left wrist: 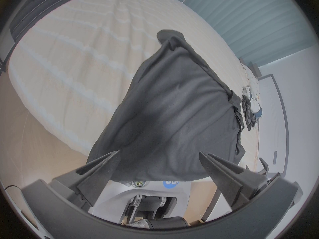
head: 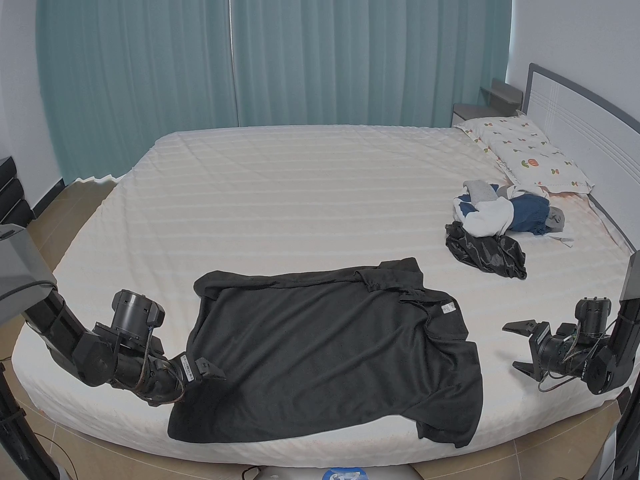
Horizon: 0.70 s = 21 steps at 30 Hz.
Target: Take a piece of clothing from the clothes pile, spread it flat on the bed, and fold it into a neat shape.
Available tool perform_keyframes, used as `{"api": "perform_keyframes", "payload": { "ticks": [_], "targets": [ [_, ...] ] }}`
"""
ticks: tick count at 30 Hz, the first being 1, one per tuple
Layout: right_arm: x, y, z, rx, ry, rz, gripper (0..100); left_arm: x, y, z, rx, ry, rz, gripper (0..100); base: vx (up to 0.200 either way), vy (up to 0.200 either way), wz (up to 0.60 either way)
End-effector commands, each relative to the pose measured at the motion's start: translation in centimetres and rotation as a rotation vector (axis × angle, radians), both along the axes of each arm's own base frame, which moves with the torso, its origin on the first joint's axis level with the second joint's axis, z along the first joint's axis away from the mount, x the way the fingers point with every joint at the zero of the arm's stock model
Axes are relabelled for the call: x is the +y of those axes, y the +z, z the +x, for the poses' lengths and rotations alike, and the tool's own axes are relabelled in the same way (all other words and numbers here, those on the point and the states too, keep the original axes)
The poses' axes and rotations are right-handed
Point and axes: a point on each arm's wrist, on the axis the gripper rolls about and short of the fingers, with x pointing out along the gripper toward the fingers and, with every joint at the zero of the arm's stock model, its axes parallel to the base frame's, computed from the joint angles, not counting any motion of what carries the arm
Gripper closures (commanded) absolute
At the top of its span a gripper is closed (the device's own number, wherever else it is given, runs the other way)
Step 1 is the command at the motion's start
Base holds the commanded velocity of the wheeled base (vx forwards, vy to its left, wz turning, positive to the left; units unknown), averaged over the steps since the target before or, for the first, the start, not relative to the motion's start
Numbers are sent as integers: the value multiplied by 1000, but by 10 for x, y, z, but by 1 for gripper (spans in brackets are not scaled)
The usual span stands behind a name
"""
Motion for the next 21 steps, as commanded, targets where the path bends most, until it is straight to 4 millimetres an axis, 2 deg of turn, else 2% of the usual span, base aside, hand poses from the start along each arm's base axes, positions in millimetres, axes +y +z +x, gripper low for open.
{"api": "perform_keyframes", "payload": {
  "ticks": [1, 4, 8, 14, 15, 16, 18, 21],
  "targets": [
    [2, -1, -2, 1, 7, -3, 0, 11, 13, 17, -72, 55, -7, 0, 0, 0, 0],
    [6, -1, -4, -4, 16, -4, 0, 16, 20, 29, -115, 83, -11, 0, 0, 0, 0],
    [10, -5, -5, -13, 31, -8, 0, 25, 35, 62, -198, 142, -36, 0, 0, 0, 0],
    [11, -14, -8, -4, 30, -15, 0, 31, 21, 119, -244, 169, -39, 0, 0, 0, 0],
    [11, -14, -8, -4, 30, -15, 0, 31, 21, 121, -247, 170, -38, 0, 0, 0, 0],
    [11, -16, -7, -7, 29, -16, 0, 30, 13, 139, -258, 175, -36, 0, 0, 0, 0],
    [10, -17, -6, -10, 29, -17, 0, 30, 9, 148, -260, 178, -31, 0, 0, 0, 0],
    [11, -21, -5, -11, 32, -19, 0, 28, -2, 178, -277, 197, -3, 0, 0, 0, 0]
  ]
}}
